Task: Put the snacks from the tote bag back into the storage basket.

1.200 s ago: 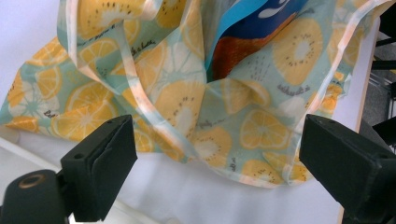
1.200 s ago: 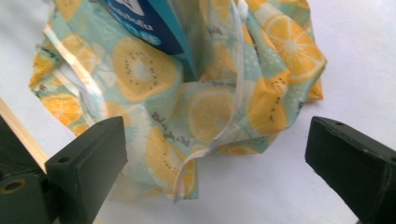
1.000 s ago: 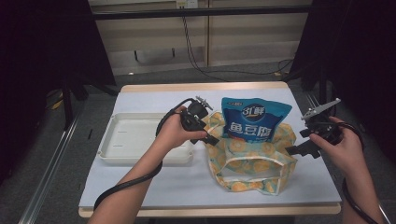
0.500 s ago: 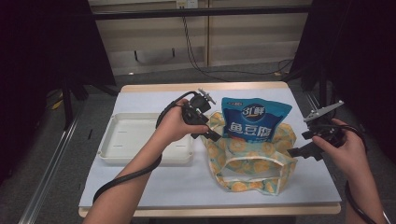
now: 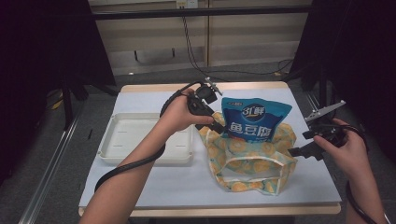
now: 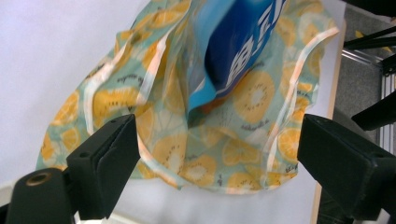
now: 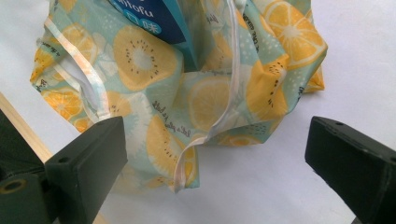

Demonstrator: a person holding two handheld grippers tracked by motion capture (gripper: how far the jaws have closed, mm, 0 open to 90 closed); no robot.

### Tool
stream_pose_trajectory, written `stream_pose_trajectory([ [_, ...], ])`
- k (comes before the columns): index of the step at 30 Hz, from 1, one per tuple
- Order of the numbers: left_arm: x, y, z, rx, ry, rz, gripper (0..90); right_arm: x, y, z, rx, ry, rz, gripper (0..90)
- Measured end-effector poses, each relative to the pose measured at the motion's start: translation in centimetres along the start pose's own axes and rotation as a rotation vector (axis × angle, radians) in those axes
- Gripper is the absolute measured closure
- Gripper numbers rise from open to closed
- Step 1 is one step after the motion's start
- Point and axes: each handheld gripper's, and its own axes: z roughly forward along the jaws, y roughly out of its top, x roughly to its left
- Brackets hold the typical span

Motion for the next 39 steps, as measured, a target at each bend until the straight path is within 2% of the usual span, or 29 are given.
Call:
stream_pose_trajectory([
  [1,-0.1,0.2,0.0,-0.003,0.007,-0.005,12.7,0.0,0.0,0.1,0.002,0.0,0.002,5.4],
  [2,0.0,0.4,-0.1,0.006,0.002,0.007,12.6,-0.1,0.0,0.1,0.005,0.001,-0.007,5.4],
  [6,0.3,0.9,-0.2,0.016,-0.013,0.0,12.7,-0.1,0.1,0.5,0.011,0.008,0.001,5.4],
  [8,0.4,1.0,-0.3,0.03,-0.004,0.003,12.8,0.0,0.1,0.6,0.015,0.011,-0.005,5.4],
  [11,0.6,1.3,-0.6,0.018,0.003,0.002,12.8,-0.1,0.1,0.7,0.015,0.014,-0.002,5.4],
  [14,0.7,1.9,-0.8,0.025,-0.004,0.015,12.9,-0.1,0.0,0.7,0.011,0.016,-0.01,5.4],
  [18,0.6,2.7,-1.2,0.013,-0.013,0.026,13.2,-0.1,0.1,0.7,0.008,0.012,-0.01,5.7],
  [22,0.6,3.5,-1.4,0.012,0.001,0.036,14.0,-0.2,0.0,0.6,0.005,0.015,0.003,5.9],
  [24,0.6,3.8,-1.3,0.008,-0.007,0.041,14.3,-0.1,0.0,0.6,0.011,0.012,-0.001,5.8],
  [27,0.8,4.4,-1.2,0.031,-0.008,0.043,15.0,-0.1,0.1,0.8,0.008,0.02,-0.006,5.8],
  [34,0.8,5.6,-1.3,0.02,-0.017,0.066,19.2,0.0,0.1,0.7,-0.001,0.029,-0.011,6.5],
  [39,0.4,6.3,-1.3,0.035,-0.012,0.09,24.2,-0.1,0.1,0.7,-0.008,0.032,-0.015,6.5],
])
